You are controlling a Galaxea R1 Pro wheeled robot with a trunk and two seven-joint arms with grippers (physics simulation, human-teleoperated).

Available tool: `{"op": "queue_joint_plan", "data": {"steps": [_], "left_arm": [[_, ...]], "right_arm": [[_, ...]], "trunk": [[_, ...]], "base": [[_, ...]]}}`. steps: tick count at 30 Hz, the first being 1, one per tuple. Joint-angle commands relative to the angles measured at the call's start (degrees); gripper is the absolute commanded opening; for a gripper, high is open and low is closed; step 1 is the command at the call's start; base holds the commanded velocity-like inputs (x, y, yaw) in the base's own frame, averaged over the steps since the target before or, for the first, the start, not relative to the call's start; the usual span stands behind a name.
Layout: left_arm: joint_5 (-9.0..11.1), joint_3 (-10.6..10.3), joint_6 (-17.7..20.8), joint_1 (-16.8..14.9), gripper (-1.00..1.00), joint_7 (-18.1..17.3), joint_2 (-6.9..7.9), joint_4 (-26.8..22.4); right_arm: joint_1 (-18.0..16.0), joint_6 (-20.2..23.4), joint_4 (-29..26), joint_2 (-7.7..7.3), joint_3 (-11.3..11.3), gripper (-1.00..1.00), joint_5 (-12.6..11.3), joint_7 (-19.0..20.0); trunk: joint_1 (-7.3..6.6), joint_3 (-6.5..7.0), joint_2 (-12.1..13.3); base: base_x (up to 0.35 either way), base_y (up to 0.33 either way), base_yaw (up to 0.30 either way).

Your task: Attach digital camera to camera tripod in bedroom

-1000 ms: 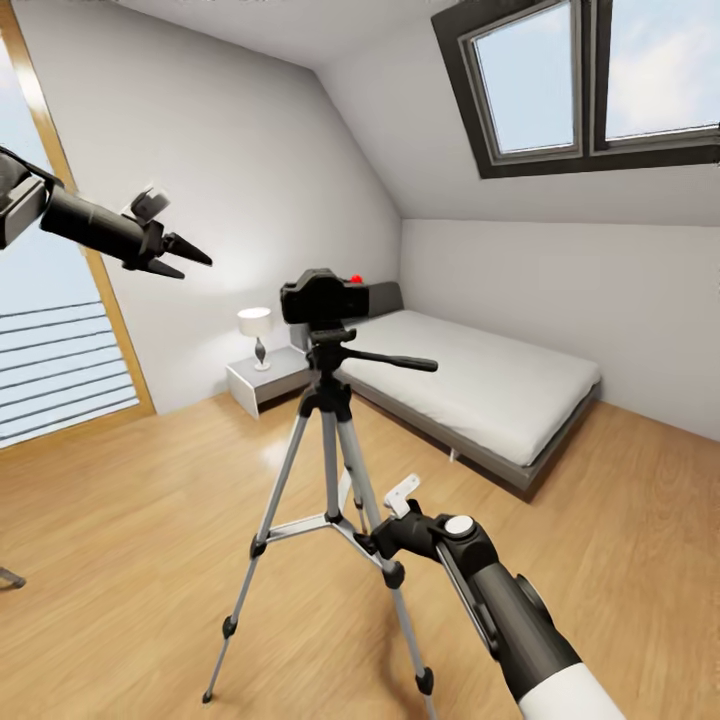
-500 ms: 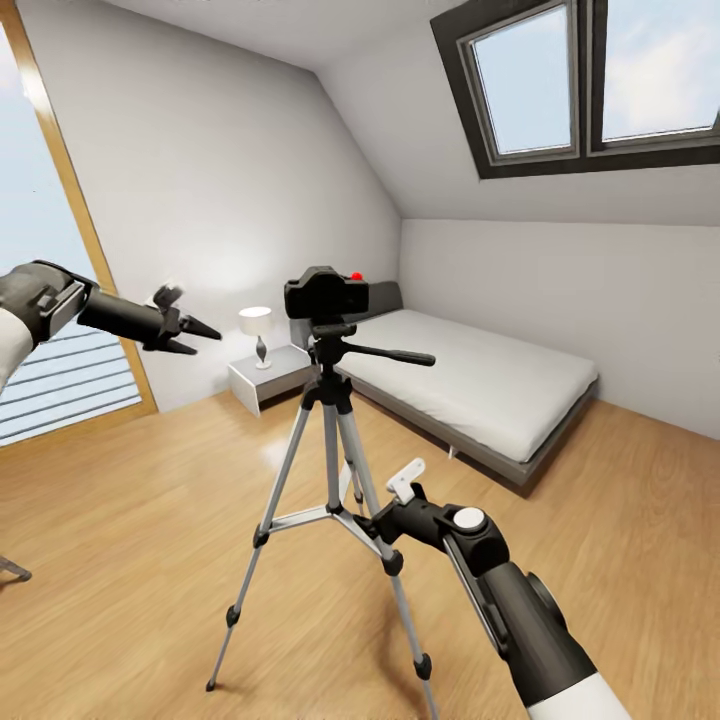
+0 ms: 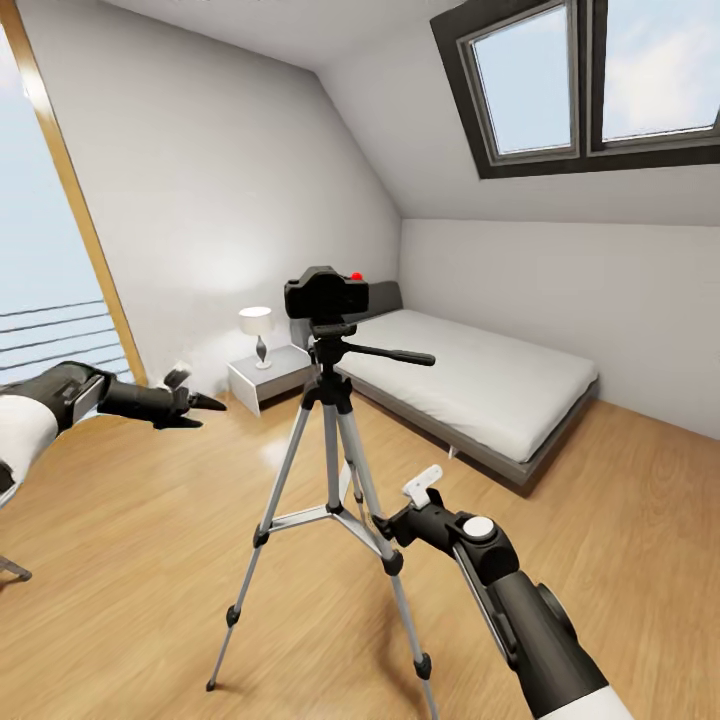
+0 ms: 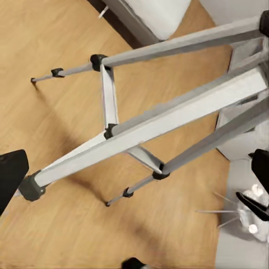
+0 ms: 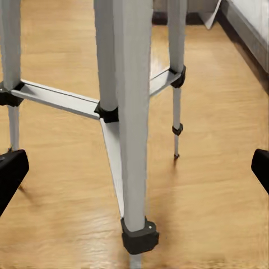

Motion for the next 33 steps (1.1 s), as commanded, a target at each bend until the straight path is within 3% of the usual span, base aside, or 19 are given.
{"op": "queue_joint_plan", "data": {"steps": [1,2,6,7,11,12,19,20,27,33], "left_arm": [[0.99,1.26,-0.54,2.35,1.00,0.00,0.01,0.04],[0.99,1.26,-0.54,2.35,1.00,0.00,0.01,0.04],[3.63,6.89,-5.17,12.23,1.00,2.43,0.28,0.02],[3.63,6.89,-5.17,12.23,1.00,2.43,0.28,0.02],[6.43,12.26,-8.82,20.77,1.00,6.58,1.19,0.01],[6.43,12.26,-8.82,20.77,1.00,6.58,1.19,0.01],[8.61,17.72,-11.40,31.70,1.00,12.10,1.95,0.04],[8.61,17.72,-11.40,31.70,1.00,12.10,1.95,0.04],[11.82,24.88,-17.95,42.40,1.00,16.43,3.11,0.04],[13.14,28.24,-21.24,48.77,1.00,19.61,3.55,0.03]], "right_arm": [[0.18,0.18,0.90,-0.35,-0.40,1.00,0.54,-0.78],[0.18,0.18,0.90,-0.35,-0.40,1.00,0.54,-0.78],[0.98,-0.06,5.78,-1.75,-1.24,1.00,0.48,-5.64],[0.98,-0.06,5.78,-1.75,-1.24,1.00,0.48,-5.64],[2.68,-0.37,11.18,-2.67,-1.70,1.00,0.36,-9.07],[2.68,-0.37,11.18,-2.67,-1.70,1.00,0.36,-9.07],[6.49,-0.56,16.55,-3.83,-2.52,1.00,0.18,-13.22],[6.49,-0.56,16.55,-3.83,-2.52,1.00,0.18,-13.22],[10.26,-0.81,24.13,-5.06,-4.59,1.00,-0.18,-15.45],[11.11,-0.98,31.18,-5.04,-5.48,1.00,-0.40,-15.88]], "trunk": [[0.00,-0.06,-0.06],[0.00,-0.06,-0.06],[0.00,-0.06,-0.06],[0.00,-0.06,-0.06],[0.00,-0.06,-0.06],[0.00,-0.06,-0.06],[0.00,-0.06,-0.06],[0.00,-0.06,-0.06],[0.00,-0.06,-0.06],[0.00,-0.06,-0.06]], "base": [[-0.001,0.000,0.000],[-0.001,0.000,0.000],[0.000,0.000,0.000],[0.000,0.000,0.000],[0.000,0.000,0.000],[0.000,0.000,0.000],[0.000,0.000,0.000],[0.000,0.000,0.000],[0.000,0.000,0.000],[0.000,0.000,0.000]]}}
